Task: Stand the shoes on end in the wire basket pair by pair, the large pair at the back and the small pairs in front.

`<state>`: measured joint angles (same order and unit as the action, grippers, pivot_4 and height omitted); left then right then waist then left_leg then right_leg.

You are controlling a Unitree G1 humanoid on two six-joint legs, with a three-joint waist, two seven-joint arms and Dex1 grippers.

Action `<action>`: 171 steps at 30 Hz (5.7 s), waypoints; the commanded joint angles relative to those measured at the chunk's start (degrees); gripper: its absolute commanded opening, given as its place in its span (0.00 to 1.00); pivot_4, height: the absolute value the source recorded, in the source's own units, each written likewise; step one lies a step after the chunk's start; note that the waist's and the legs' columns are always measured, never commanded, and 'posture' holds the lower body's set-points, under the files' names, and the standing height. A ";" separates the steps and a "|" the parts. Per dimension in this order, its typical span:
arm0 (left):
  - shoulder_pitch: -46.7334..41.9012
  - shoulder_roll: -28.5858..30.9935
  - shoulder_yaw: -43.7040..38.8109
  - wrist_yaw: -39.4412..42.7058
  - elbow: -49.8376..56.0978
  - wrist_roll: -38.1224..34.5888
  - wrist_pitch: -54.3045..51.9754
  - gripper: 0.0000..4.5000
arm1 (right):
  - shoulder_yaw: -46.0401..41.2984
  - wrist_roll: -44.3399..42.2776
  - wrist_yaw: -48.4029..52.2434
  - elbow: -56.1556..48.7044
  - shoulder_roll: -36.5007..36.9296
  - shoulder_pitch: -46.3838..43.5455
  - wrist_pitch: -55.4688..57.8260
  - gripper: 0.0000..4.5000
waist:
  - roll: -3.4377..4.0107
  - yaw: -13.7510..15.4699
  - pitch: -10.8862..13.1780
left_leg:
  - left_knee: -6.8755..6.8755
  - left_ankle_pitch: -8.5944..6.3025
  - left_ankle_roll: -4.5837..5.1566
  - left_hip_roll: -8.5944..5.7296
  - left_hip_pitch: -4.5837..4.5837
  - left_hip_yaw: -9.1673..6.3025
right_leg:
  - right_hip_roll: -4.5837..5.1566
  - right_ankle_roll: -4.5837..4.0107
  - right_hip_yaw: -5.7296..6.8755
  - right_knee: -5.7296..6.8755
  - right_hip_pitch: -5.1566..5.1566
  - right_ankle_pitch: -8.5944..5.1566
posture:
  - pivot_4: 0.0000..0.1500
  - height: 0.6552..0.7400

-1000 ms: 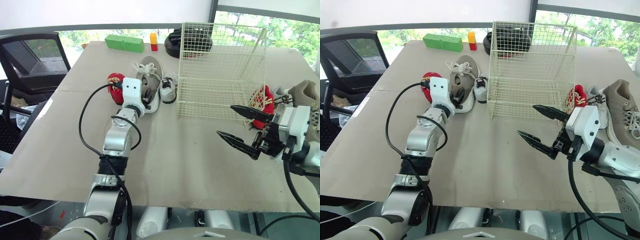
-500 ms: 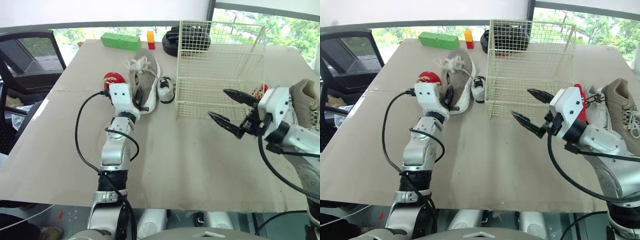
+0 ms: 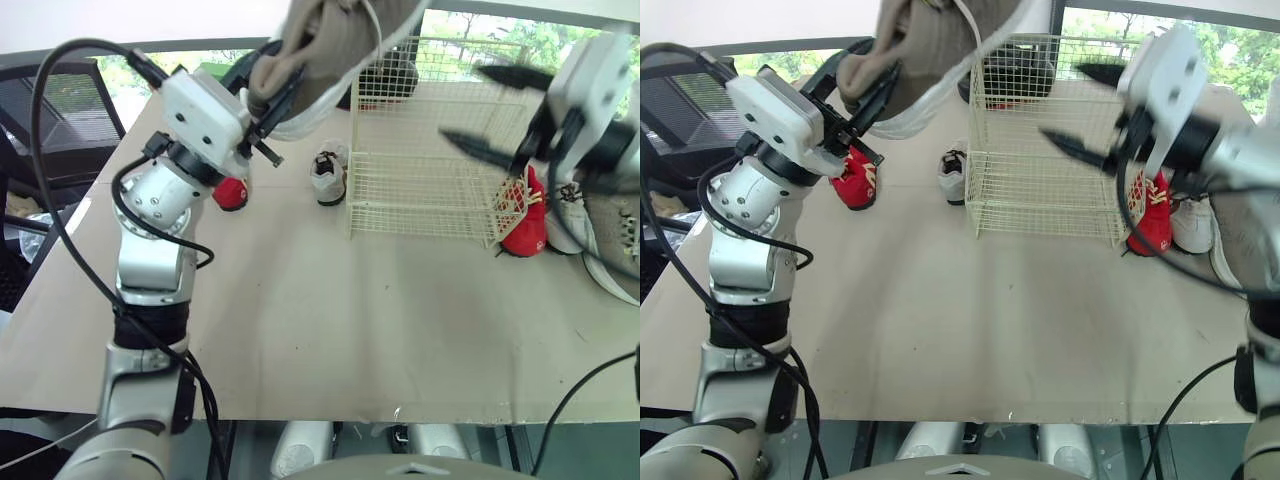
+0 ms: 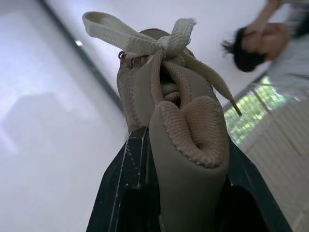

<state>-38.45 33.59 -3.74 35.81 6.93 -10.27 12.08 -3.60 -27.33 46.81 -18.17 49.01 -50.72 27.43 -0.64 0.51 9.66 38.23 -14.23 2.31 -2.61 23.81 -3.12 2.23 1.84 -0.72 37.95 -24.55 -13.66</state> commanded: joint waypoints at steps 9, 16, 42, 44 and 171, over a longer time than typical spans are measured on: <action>-7.97 3.46 5.80 15.79 -13.90 2.35 19.81 0.20 | 12.74 14.97 15.52 16.81 3.77 -17.37 -8.00 0.78 | -0.02 0.10 0.00 | 0.02 -0.04 0.08 0.02 0.08 0.24 | 0.02 0.02 -0.19 -0.05 -0.12 0.00 | 1.00 1.00; -11.59 2.91 9.06 19.82 -16.81 3.70 28.27 0.20 | 21.49 23.77 23.00 26.29 -0.02 -20.92 -11.63 0.78 | -0.01 0.01 0.00 | 0.04 -0.04 0.07 0.03 0.16 0.30 | 0.01 0.02 -0.23 0.01 -0.24 0.01 | 1.00 1.00; 6.00 1.64 -6.83 -15.65 11.41 -90.29 -54.75 0.97 | -7.04 2.93 -1.51 -5.49 -9.87 -6.55 32.43 0.00 | -0.05 -1.25 -0.01 | 0.18 0.02 -0.04 0.05 0.29 0.05 | 0.00 0.04 -0.17 0.38 -0.45 0.01 | 1.00 1.00; 7.16 0.83 -3.21 -17.47 11.49 -81.44 -55.09 0.97 | -8.78 1.60 -4.95 -8.68 -11.93 -5.70 35.79 0.00 | -0.05 -1.09 -0.01 | 0.21 0.03 -0.04 0.02 0.26 0.06 | 0.01 0.03 -0.17 0.48 -0.46 0.01 | 1.00 1.00; 6.69 -15.91 9.76 9.17 18.62 -32.76 -57.69 0.98 | 7.80 12.55 -7.24 40.09 26.85 15.89 20.28 0.99 | -0.08 0.20 0.05 | 0.59 -0.41 0.68 0.12 -0.99 0.90 | -0.08 0.18 -0.81 0.37 0.92 -0.14 | 1.00 1.00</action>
<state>-30.69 17.72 5.07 43.72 25.42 -43.34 -47.71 4.05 -17.75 38.75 18.44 76.72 -30.96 47.97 -0.72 0.71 9.71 38.82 -14.64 3.00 -2.50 22.81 -2.17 2.15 2.03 -1.57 38.30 -23.63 -13.79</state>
